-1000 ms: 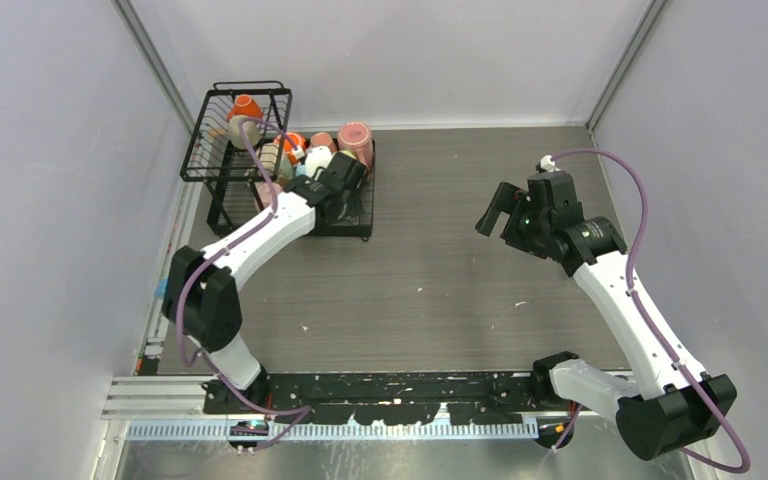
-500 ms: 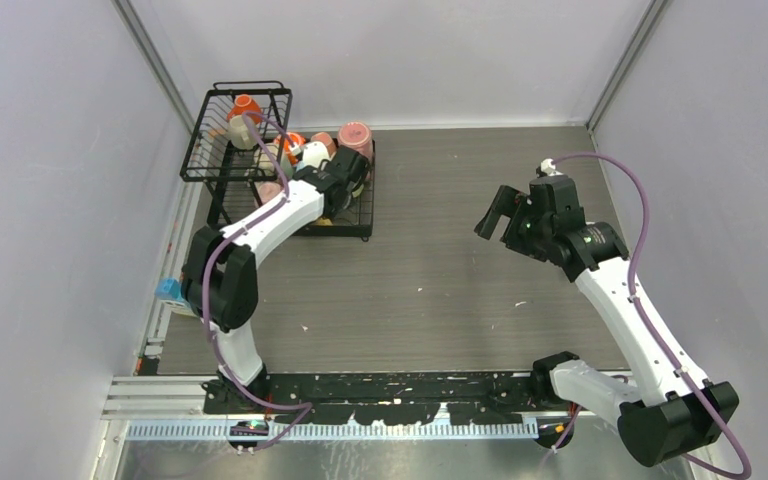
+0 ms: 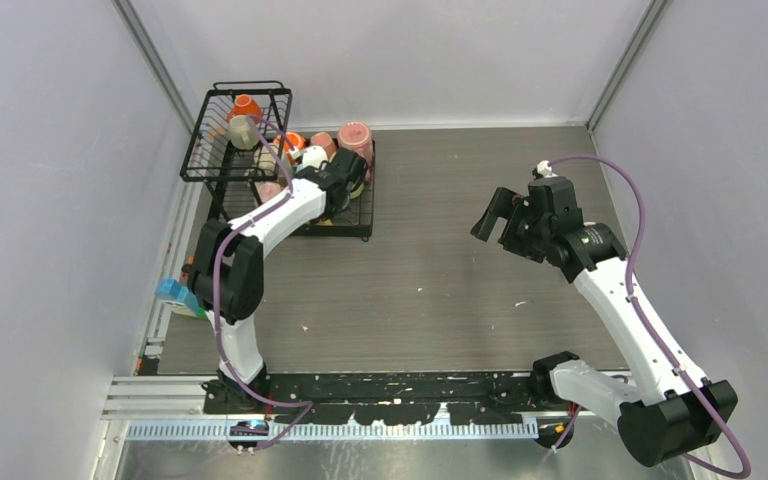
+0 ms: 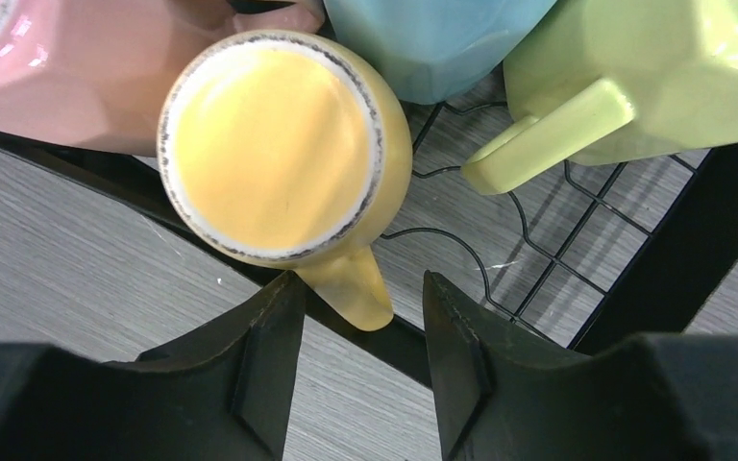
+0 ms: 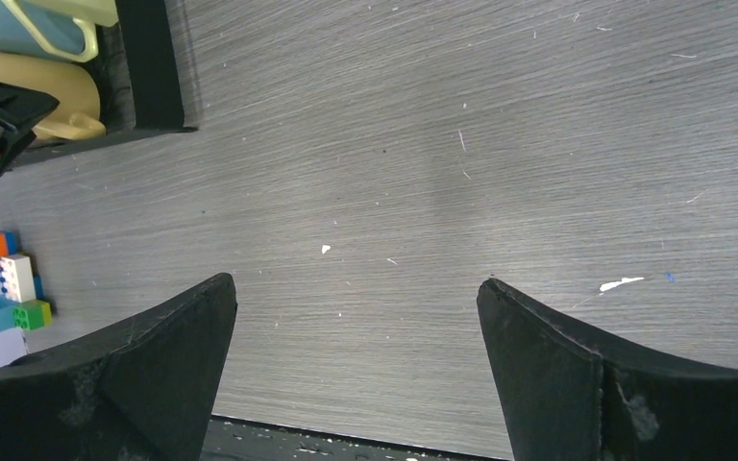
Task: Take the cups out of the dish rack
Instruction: Unload the cup from the dish rack.
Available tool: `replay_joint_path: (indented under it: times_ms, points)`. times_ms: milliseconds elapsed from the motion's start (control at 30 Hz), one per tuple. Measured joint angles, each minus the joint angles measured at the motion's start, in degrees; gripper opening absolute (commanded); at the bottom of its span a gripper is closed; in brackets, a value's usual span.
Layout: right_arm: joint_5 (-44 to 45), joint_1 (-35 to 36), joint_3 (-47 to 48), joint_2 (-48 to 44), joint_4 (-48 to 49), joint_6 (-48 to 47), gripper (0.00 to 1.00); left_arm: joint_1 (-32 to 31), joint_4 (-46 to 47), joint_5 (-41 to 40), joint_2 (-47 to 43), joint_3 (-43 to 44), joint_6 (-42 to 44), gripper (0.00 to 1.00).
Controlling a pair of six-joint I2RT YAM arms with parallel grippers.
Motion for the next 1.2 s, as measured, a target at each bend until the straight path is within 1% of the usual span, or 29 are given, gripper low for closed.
replay_joint_path:
  times_ms: [133, 433, 533, 567, 633, 700, 733, 967, 1200]
  points:
    - [-0.22, 0.00, 0.00, 0.00, 0.00, 0.00, 1.00, 0.00, 0.37, 1.03, 1.40, 0.00, 0.00, 0.45]
    - [-0.28, 0.00, 0.00, 0.00, -0.02, 0.00, 1.00, 0.17, 1.18, 1.79, 2.62, -0.37, 0.00, 0.33]
    - [-0.31, 0.00, 0.00, 0.00, -0.02, 0.00, 1.00, 0.20, 1.64, 1.79, 2.64, -0.37, -0.02, 0.25]
    - [-0.37, 0.00, 0.00, 0.00, 0.00, 0.00, 1.00, 0.20, 1.95, 1.79, 2.64, -0.37, -0.09, 0.21]
    - [-0.50, 0.00, 0.00, 0.00, 0.00, -0.02, 1.00, 0.20, 2.51, 1.81, 2.64, -0.37, -0.15, 0.11]
    - [-0.55, 0.00, 0.00, 0.00, 0.00, -0.02, 1.00, 0.20, 3.19, 2.01, 2.64, -0.37, 0.07, 0.03]
    - [-0.57, 0.00, 0.00, 0.00, 0.00, 0.00, 1.00, 0.20, 3.67, 2.19, 2.67, -0.37, 0.26, 0.00]
    - [-1.25, 0.00, -0.11, 0.00, 0.42, 0.00, 1.00, 0.28, 4.44, 2.21, 2.29, -1.11, 0.28, 0.00]
    - [-1.97, 0.00, -0.42, 0.31, 1.11, 0.00, 1.00, 0.33, 4.57, 2.32, 0.11, -3.10, 0.31, 0.00]
